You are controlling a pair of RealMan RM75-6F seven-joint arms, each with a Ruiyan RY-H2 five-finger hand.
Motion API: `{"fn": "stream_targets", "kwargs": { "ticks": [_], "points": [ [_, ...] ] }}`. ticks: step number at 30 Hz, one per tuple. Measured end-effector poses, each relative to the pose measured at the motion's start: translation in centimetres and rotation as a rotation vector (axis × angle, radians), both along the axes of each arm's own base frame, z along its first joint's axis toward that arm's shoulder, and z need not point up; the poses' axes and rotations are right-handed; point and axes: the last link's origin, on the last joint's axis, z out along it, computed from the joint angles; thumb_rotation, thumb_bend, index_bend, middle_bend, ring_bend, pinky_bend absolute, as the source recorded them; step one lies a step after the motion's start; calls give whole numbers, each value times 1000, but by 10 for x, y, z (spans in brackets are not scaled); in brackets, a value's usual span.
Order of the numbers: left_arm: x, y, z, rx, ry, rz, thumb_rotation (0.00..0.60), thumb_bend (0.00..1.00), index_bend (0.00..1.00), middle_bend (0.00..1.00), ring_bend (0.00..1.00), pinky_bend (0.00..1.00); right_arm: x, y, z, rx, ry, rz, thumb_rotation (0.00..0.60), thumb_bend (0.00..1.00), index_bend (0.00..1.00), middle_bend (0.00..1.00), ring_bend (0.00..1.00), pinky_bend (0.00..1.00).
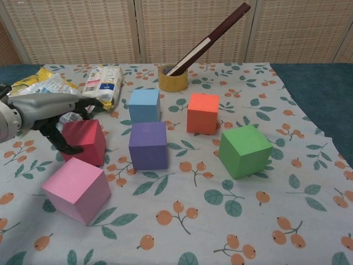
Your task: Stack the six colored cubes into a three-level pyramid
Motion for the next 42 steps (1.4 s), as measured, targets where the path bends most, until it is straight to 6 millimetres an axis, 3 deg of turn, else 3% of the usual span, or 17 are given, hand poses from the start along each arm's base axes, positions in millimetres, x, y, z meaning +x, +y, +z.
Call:
{"fn": "stream_targets", "kwargs": {
  "ticks": [27, 42],
  "points": [
    [36, 5, -11, -64, -30, -72, 600, 311, 0, 475, 167, 126, -2, -4, 0, 13, -3, -12, 600, 100, 0, 0, 0, 0],
    [39, 9, -20, -73, -15, -62, 600, 310, 0, 472, 168, 126, -2, -4, 3, 7, -8, -13, 600, 100, 0, 0, 0, 0]
  ]
}}
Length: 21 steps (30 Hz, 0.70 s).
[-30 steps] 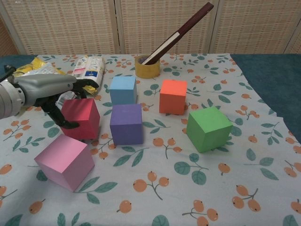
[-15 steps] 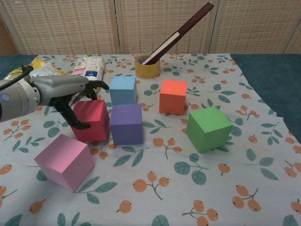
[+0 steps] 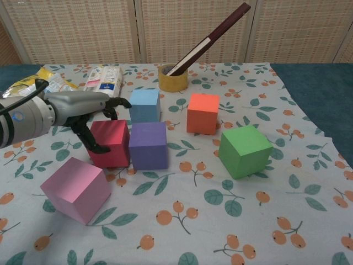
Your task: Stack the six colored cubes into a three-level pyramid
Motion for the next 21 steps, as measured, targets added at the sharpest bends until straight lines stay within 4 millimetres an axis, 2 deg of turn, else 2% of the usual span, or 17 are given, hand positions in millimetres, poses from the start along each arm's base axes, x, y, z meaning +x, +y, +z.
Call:
{"fn": "stream_targets", "kwargs": {
  "ticks": [9, 21],
  "points": [
    [-4, 3, -5, -20, -11, 17, 600, 310, 0, 449, 168, 126, -1, 0, 0, -5, 5, -7, 600, 100, 0, 0, 0, 0],
    [0, 1, -7, -32, -21, 8, 600, 308, 0, 257, 147, 127, -1, -1, 0, -6, 3, -9, 600, 99, 0, 0, 0, 0]
  ]
}}
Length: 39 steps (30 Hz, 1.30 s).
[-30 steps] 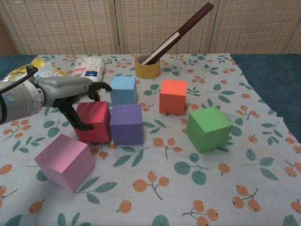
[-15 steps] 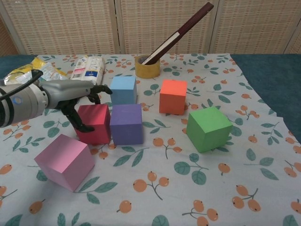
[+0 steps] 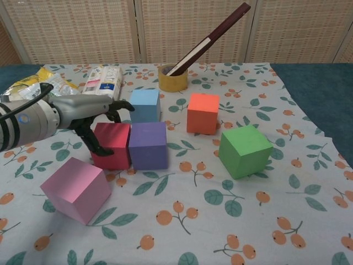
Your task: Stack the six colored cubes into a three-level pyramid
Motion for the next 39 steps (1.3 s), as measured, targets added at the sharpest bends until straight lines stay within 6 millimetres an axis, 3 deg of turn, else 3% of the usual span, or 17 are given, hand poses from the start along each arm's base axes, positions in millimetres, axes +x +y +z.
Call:
{"fn": "stream_targets", "kwargs": {
  "ticks": [6, 19, 27, 33, 39],
  "points": [
    [2, 0, 1, -2, -3, -5, 600, 306, 0, 150, 127, 131, 0, 0, 0, 0, 0, 1, 600, 100, 0, 0, 0, 0],
    [4, -3, 5, -10, -2, -8, 600, 309, 0, 120, 111, 133, 0, 0, 0, -1, -2, 2, 600, 100, 0, 0, 0, 0],
    [5, -17, 32, 38, 10, -72, 600, 307, 0, 63, 58, 129, 1, 0, -1, 5, 5, 11, 600, 99, 0, 0, 0, 0],
    [-27, -45, 68, 136, 44, -111, 600, 308, 0, 53, 19, 124, 9, -6, -10, 33, 34, 53, 600, 99, 0, 0, 0, 0],
    [-89, -90, 90, 239, 4, -65, 600, 314, 0, 39, 1, 83, 35, -28, -30, 89, 62, 108, 600, 100, 0, 0, 0, 0]
  ]
}}
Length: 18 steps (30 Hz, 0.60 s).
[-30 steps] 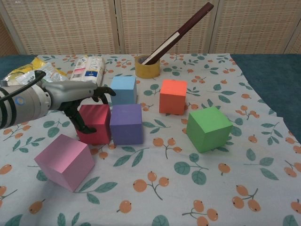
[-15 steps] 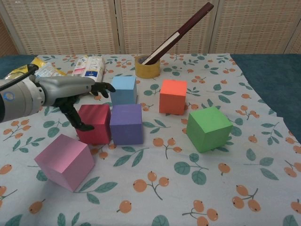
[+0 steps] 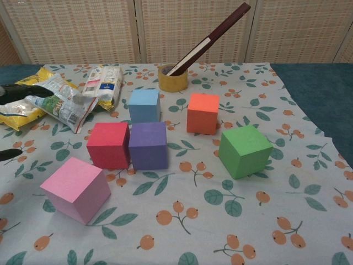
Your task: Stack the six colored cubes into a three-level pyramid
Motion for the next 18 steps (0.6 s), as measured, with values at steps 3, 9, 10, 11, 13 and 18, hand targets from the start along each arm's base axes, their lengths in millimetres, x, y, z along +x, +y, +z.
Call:
{"fn": "stream_targets", "kwargs": {
  "ticks": [3, 9, 10, 11, 13, 18],
  "points": [
    [-37, -17, 9, 83, 30, 24, 600, 317, 0, 41, 0, 53, 19, -17, -14, 46, 37, 31, 600, 100, 0, 0, 0, 0],
    [-87, -41, 22, 189, 12, 18, 600, 317, 0, 39, 0, 44, 51, -56, -45, 121, 175, 65, 600, 100, 0, 0, 0, 0],
    [-93, -45, 23, 197, 0, 24, 600, 316, 0, 37, 0, 43, 58, -63, -52, 130, 197, 67, 600, 100, 0, 0, 0, 0],
    [-101, -51, 24, 204, -10, 36, 600, 317, 0, 36, 0, 43, 63, -69, -57, 137, 212, 69, 600, 100, 0, 0, 0, 0],
    [-106, -56, 26, 208, -19, 45, 600, 317, 0, 34, 0, 43, 75, -80, -69, 152, 243, 74, 600, 99, 0, 0, 0, 0],
    [-106, -54, 33, 218, -36, 51, 600, 318, 0, 35, 0, 43, 100, -99, -95, 183, 296, 80, 600, 99, 0, 0, 0, 0]
  ]
}}
